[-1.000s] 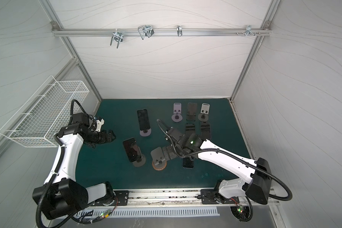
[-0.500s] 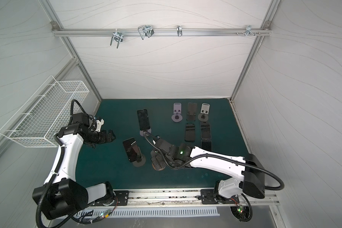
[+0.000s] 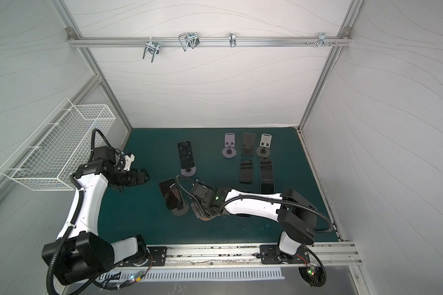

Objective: Remove the phone from the phone stand
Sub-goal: Pick up the phone stand from the bottom-center of the table.

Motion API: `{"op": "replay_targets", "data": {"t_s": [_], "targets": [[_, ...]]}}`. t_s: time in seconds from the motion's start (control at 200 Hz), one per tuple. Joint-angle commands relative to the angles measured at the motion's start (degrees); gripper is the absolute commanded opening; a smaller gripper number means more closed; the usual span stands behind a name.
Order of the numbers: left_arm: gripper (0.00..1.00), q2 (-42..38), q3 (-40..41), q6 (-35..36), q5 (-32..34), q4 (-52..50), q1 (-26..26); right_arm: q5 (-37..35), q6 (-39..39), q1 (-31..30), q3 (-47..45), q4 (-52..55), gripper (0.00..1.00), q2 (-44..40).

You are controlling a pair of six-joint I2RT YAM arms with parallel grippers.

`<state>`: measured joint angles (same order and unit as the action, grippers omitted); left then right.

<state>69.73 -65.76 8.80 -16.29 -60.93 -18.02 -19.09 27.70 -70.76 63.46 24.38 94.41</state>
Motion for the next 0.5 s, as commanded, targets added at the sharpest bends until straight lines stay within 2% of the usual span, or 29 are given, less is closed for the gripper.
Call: {"op": "replay_targets", "data": {"t_s": [0.0, 0.27, 0.39, 0.495], "targets": [[0.99, -0.4, -0.4, 0.7, 0.1, 1.3, -0.3, -0.4, 1.0, 0.3, -0.4, -2.6, 0.80, 0.8], [0.99, -0.3, -0.6, 0.9, 0.1, 1.1, -0.3, 0.0, 0.7, 1.6, 0.2, 1.0, 0.63, -3.0], [0.99, -0.4, -0.7, 1.0, 0.2, 1.0, -0.2, 1.4, -0.1, 5.1, 1.6, 4.0, 0.60, -5.9], [0.99, -0.3, -0.7, 1.0, 0.1, 1.1, -0.2, 5.5, -1.1, 10.4, 3.3, 4.7, 0.60, -7.8]]}}
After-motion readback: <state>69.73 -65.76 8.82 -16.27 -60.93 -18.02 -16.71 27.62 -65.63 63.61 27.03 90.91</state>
